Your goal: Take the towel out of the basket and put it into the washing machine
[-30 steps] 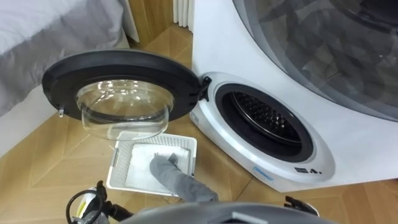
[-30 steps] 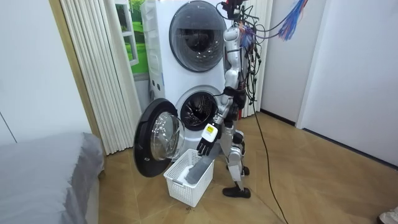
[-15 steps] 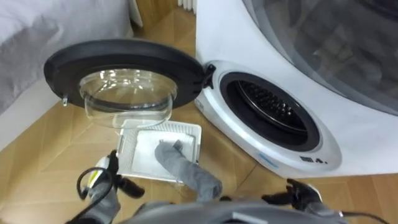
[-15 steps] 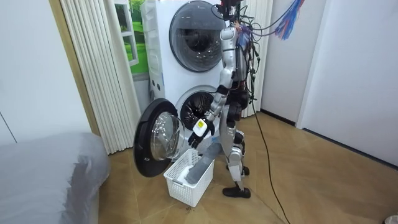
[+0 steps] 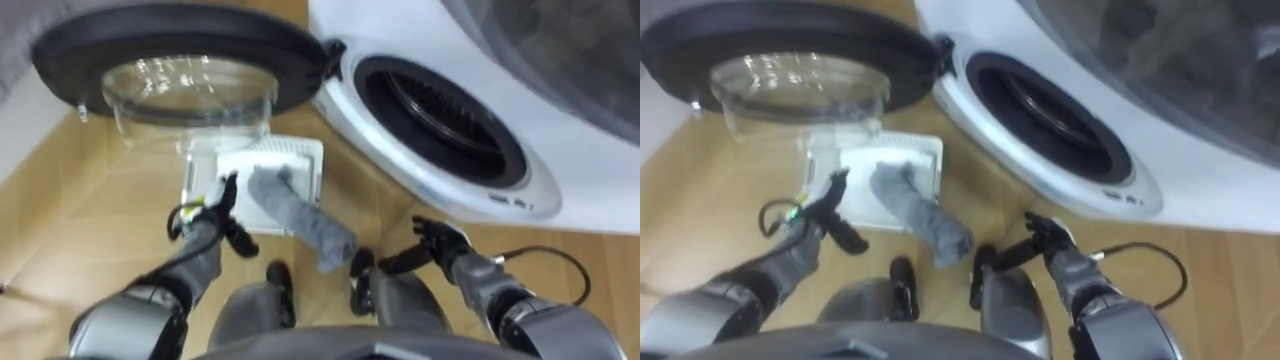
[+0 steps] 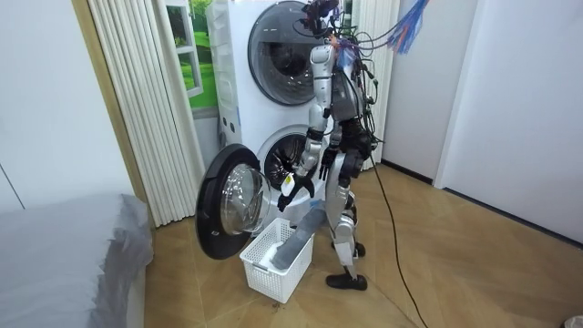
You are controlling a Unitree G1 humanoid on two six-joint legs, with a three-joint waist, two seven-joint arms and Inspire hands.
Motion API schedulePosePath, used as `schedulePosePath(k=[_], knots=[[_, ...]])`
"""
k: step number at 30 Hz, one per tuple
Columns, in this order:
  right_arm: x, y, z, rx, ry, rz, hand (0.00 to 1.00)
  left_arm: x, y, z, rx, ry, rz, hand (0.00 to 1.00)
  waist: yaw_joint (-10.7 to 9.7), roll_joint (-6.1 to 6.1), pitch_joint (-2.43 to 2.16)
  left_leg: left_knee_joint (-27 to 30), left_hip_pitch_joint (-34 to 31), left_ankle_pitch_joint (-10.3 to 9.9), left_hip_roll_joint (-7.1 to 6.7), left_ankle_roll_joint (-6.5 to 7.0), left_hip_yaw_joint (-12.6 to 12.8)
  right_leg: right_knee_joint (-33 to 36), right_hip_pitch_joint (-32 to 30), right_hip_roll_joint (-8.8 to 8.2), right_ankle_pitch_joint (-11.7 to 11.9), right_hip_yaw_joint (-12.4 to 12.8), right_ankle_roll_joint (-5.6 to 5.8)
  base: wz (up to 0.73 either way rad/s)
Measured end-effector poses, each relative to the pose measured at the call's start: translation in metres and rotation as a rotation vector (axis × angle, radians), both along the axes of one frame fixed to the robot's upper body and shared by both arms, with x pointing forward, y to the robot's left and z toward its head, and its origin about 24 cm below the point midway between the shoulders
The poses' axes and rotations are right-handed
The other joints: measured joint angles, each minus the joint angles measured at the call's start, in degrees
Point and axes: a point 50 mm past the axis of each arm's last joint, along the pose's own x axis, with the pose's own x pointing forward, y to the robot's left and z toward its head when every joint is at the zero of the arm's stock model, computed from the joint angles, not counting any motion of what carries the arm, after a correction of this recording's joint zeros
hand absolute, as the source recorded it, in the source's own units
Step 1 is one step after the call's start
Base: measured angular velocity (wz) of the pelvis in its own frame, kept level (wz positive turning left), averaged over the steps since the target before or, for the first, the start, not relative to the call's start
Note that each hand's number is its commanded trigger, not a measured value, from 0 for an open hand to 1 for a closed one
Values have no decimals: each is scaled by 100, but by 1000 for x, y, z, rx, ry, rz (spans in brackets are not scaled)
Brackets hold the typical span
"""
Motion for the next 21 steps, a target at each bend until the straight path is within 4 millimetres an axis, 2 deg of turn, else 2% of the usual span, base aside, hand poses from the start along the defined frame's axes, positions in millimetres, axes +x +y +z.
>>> schedulePosePath(k=[2, 3, 5, 8, 11, 13, 17, 19, 21], knots=[[6, 3, 2, 0, -18, -6, 0, 10, -2, 6, 15, -35, -19, 0, -5, 19, 30, 255, -311, -18, 28, 22, 15, 61, -215, -2, 0, -29, 0, 0], [11, 6, 4, -4, -33, -3, 0, 16, -5, 10, 25, -59, -35, 0, -28, 32, 81, 411, -506, -20, 41, 25, 17, 81, -339, -1, 0, -29, -1, 0], [19, 7, 8, -11, -58, 2, 0, 25, -11, 16, 39, -87, -76, 0, -36, 80, 126, 668, -840, -31, 51, 42, 16, 261, -651, -12, -4, 1, -12, -2], [31, 13, 14, -4, -98, 15, 0, 36, -24, 24, 79, -130, -169, 0, -78, 151, 172, 1052, -1388, -82, 62, 107, 15, 589, -1181, -48, -53, 9, -92, 0], [42, 22, 21, 23, -156, 15, 0, 44, -37, 31, 91, -179, -228, 0, -156, 175, 187, 1383, -1919, -192, 58, 142, 15, 1030, -1784, -95, -118, 44, -161, -2], [47, 26, 24, 38, -177, 10, 0, 48, -45, 35, 93, -198, -263, 0, -166, 164, 193, 1651, -2216, -238, 49, 157, 31, 1322, -2132, -98, -160, 153, -163, -6], [62, 32, 35, 74, -247, 6, 0, 53, -52, 39, 134, -225, -339, 0, -347, 141, 198, 2255, -2896, -369, 42, 193, 97, 2037, -2922, -155, -279, 332, -160, -6], [67, 34, 38, 100, -268, -16, 0, 53, -54, 40, 153, -232, -369, 0, -427, 141, 198, 2457, -3104, -394, 66, 189, 145, 2244, -3156, -151, -284, 388, -166, -8], [72, 41, 42, 116, -293, 11, 0, 52, -53, 39, 173, -233, -397, 0, -492, 142, 196, 2736, -3370, -446, 187, 171, 144, 2393, -3391, -71, -285, 411, -162, -18]])
